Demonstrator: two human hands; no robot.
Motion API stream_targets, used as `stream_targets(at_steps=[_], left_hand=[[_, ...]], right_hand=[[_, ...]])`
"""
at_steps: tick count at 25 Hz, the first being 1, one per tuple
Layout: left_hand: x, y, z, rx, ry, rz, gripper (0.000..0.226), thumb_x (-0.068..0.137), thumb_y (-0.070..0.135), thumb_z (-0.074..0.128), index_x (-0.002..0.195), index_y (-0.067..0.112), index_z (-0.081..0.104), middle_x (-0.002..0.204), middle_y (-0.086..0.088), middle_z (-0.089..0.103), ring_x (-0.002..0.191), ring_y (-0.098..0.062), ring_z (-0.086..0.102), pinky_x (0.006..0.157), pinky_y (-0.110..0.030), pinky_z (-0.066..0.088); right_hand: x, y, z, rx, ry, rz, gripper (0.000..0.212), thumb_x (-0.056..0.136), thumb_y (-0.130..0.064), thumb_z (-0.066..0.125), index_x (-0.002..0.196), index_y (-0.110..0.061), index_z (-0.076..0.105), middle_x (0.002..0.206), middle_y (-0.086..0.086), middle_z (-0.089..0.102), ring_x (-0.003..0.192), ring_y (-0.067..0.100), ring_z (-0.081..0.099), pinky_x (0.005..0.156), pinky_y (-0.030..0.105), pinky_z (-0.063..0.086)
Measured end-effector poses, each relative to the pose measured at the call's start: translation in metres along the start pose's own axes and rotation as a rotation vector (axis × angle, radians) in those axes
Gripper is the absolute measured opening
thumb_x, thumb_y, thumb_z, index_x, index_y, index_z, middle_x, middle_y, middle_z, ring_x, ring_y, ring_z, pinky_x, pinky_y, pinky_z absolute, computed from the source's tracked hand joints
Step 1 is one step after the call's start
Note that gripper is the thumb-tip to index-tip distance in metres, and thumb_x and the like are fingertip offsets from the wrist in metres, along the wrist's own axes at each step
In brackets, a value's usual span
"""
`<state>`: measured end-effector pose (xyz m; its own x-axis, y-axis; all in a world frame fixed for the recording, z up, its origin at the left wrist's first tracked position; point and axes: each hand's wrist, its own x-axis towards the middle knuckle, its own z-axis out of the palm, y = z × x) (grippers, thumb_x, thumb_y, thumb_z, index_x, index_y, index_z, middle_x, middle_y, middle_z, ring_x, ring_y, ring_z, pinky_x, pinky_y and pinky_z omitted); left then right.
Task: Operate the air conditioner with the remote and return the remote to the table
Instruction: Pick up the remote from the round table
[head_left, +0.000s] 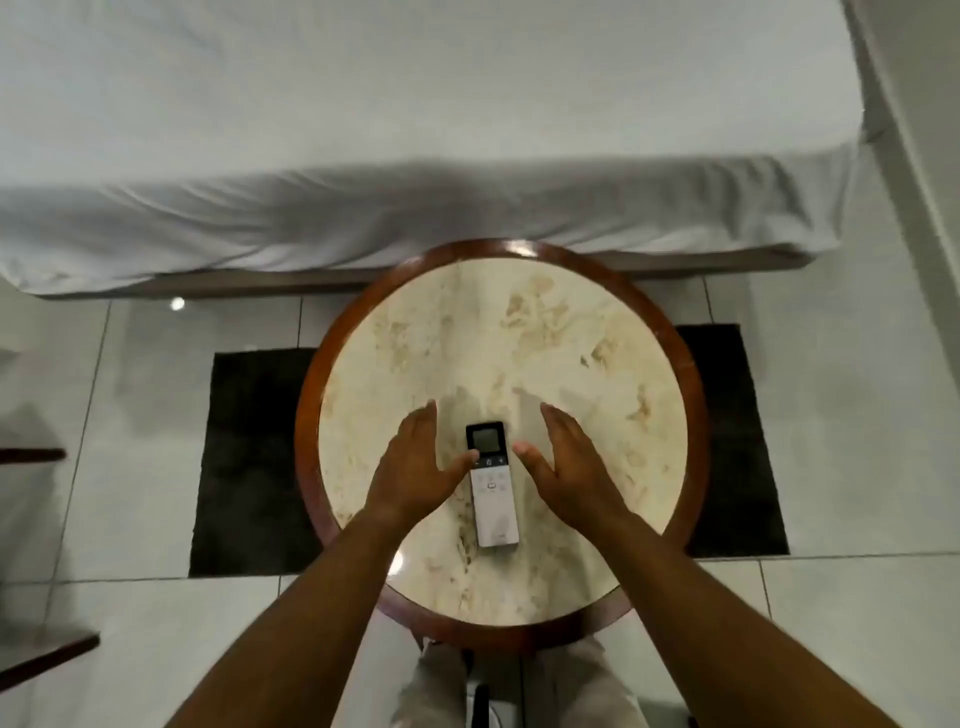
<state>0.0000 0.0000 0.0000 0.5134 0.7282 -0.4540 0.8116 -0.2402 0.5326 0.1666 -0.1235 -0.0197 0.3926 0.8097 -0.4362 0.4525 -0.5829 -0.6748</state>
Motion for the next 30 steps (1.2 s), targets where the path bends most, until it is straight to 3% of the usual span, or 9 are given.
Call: stream_targets(at_steps=[4, 6, 9, 12, 15, 18, 24, 27, 30], left_hand=[[0.009, -0.006, 0.040, -0.205, -0.007, -0.174, 0.041, 0.093, 0.031, 0.054, 0.130, 0.014, 0.053, 0.130, -0.011, 0.061, 0.119, -0.029, 0.055, 0.096, -0.035, 0.044], [0.011, -0.008, 0.056, -0.323, -0.031, -0.324, 0.039, 0.094, 0.022, 0.052, 0.131, 0.011, 0.053, 0.131, -0.012, 0.060, 0.116, -0.026, 0.057, 0.096, -0.034, 0.044], [0.013, -0.010, 0.067, -0.513, -0.023, -0.405, 0.031, 0.092, 0.015, 0.048, 0.117, 0.018, 0.064, 0.118, -0.008, 0.068, 0.101, -0.019, 0.062, 0.090, -0.036, 0.050], [0.015, -0.006, 0.068, -0.699, -0.008, -0.529, 0.028, 0.089, 0.015, 0.043, 0.098, 0.019, 0.069, 0.101, -0.010, 0.072, 0.091, -0.026, 0.067, 0.086, -0.047, 0.056], [0.013, 0.002, 0.062, -0.837, -0.018, -0.624, 0.032, 0.086, 0.022, 0.041, 0.095, 0.008, 0.069, 0.094, -0.018, 0.073, 0.085, -0.034, 0.068, 0.081, -0.049, 0.056], [0.004, 0.015, 0.049, -0.856, -0.047, -0.604, 0.034, 0.089, 0.026, 0.036, 0.096, 0.012, 0.067, 0.094, -0.015, 0.072, 0.084, -0.030, 0.068, 0.082, -0.045, 0.055], [-0.004, 0.056, -0.004, -0.791, -0.082, -0.457, 0.030, 0.095, 0.031, 0.037, 0.106, 0.017, 0.062, 0.109, -0.006, 0.065, 0.094, -0.023, 0.063, 0.081, -0.036, 0.051], [-0.013, 0.097, -0.050, -0.691, -0.049, -0.319, 0.038, 0.098, 0.041, 0.038, 0.119, 0.016, 0.058, 0.115, -0.004, 0.060, 0.101, -0.024, 0.060, 0.094, -0.040, 0.047], [-0.021, 0.146, -0.092, -0.549, -0.008, -0.088, 0.029, 0.097, 0.047, 0.038, 0.091, 0.028, 0.060, 0.097, 0.002, 0.061, 0.097, -0.023, 0.059, 0.091, -0.040, 0.047]], right_hand=[[0.007, 0.016, 0.032, 0.059, -0.063, 0.098, 0.055, 0.100, -0.040, 0.040, 0.146, -0.011, 0.033, 0.150, 0.013, 0.041, 0.136, 0.025, 0.038, 0.107, 0.033, 0.031], [0.012, 0.020, 0.046, 0.082, -0.045, 0.174, 0.044, 0.101, -0.031, 0.039, 0.139, -0.008, 0.044, 0.136, 0.014, 0.054, 0.125, 0.027, 0.049, 0.099, 0.034, 0.039], [0.023, 0.016, 0.058, 0.141, 0.039, 0.230, 0.026, 0.100, -0.020, 0.044, 0.104, -0.002, 0.062, 0.099, 0.013, 0.069, 0.091, 0.027, 0.063, 0.076, 0.037, 0.049], [0.031, 0.006, 0.063, 0.196, 0.040, 0.334, 0.025, 0.096, -0.026, 0.052, 0.104, -0.008, 0.066, 0.098, 0.007, 0.070, 0.087, 0.020, 0.064, 0.074, 0.033, 0.051], [0.032, -0.003, 0.068, 0.201, 0.010, 0.370, 0.028, 0.095, -0.030, 0.055, 0.103, -0.006, 0.067, 0.101, 0.010, 0.070, 0.079, 0.017, 0.060, 0.066, 0.026, 0.041], [0.022, -0.016, 0.063, 0.251, -0.013, 0.401, 0.031, 0.097, -0.032, 0.051, 0.105, -0.005, 0.066, 0.105, 0.015, 0.067, 0.085, 0.023, 0.063, 0.066, 0.026, 0.042], [-0.002, -0.055, -0.005, 0.456, 0.015, 0.390, 0.029, 0.099, -0.033, 0.045, 0.103, -0.007, 0.057, 0.094, 0.009, 0.062, 0.075, 0.017, 0.056, 0.063, 0.027, 0.043], [-0.022, -0.081, -0.064, 0.530, 0.136, 0.345, 0.034, 0.099, -0.035, 0.045, 0.100, -0.003, 0.058, 0.090, 0.011, 0.062, 0.076, 0.022, 0.056, 0.068, 0.033, 0.042], [-0.046, -0.100, -0.122, 0.703, 0.256, 0.344, 0.029, 0.098, -0.036, 0.047, 0.090, -0.011, 0.057, 0.086, 0.008, 0.066, 0.074, 0.022, 0.062, 0.065, 0.033, 0.045]])
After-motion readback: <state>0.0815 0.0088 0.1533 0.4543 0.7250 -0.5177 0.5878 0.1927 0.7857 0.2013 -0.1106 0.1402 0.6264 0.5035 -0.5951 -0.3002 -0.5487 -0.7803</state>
